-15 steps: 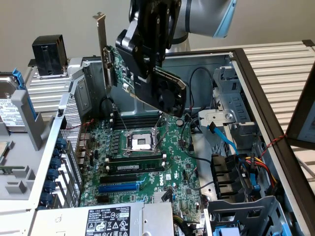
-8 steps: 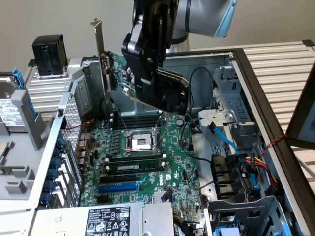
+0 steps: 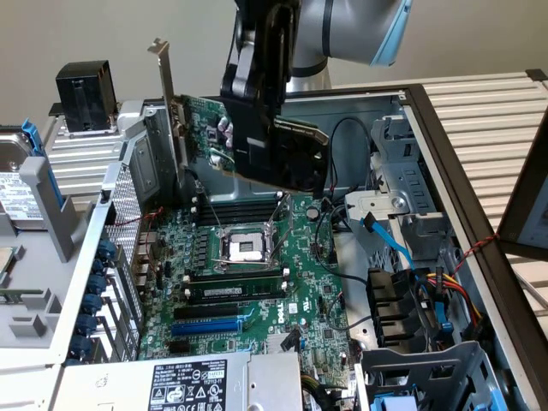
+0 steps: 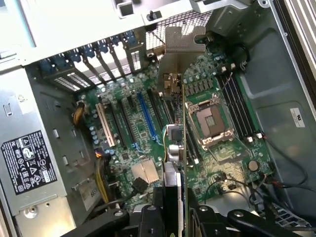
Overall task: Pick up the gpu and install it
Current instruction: 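Insert the gpu into the slot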
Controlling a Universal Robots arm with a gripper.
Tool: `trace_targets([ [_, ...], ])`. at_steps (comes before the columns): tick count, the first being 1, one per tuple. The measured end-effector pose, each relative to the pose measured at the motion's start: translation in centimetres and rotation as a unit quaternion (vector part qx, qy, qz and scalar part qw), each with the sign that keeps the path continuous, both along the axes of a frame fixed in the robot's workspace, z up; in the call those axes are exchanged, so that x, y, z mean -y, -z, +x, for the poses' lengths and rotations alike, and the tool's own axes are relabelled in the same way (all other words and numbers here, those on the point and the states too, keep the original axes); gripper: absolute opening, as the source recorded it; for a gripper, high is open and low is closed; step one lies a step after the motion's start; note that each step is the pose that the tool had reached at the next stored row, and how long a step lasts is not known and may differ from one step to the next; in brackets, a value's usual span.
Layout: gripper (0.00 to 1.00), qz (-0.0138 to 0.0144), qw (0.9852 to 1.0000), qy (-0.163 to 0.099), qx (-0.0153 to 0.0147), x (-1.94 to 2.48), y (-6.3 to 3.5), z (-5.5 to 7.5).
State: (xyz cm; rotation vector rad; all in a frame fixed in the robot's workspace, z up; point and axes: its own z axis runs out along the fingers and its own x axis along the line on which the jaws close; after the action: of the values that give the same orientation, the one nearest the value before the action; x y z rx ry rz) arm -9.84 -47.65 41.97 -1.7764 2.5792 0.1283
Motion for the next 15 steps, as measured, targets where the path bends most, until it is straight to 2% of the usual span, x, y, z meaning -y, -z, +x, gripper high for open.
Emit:
trace_targets([
  [5, 0.28, -0.0005, 0.9996, -0.028, 0.0000, -0.41, 0.33, 0.0],
  [11, 0.28, -0.0027, 0.9992, -0.039, 0.0000, -1.66, 1.13, -0.1],
  [15, 0.28, -0.0027, 0.9986, -0.053, 0.0005, -2.06, 1.33, -0.3],
])
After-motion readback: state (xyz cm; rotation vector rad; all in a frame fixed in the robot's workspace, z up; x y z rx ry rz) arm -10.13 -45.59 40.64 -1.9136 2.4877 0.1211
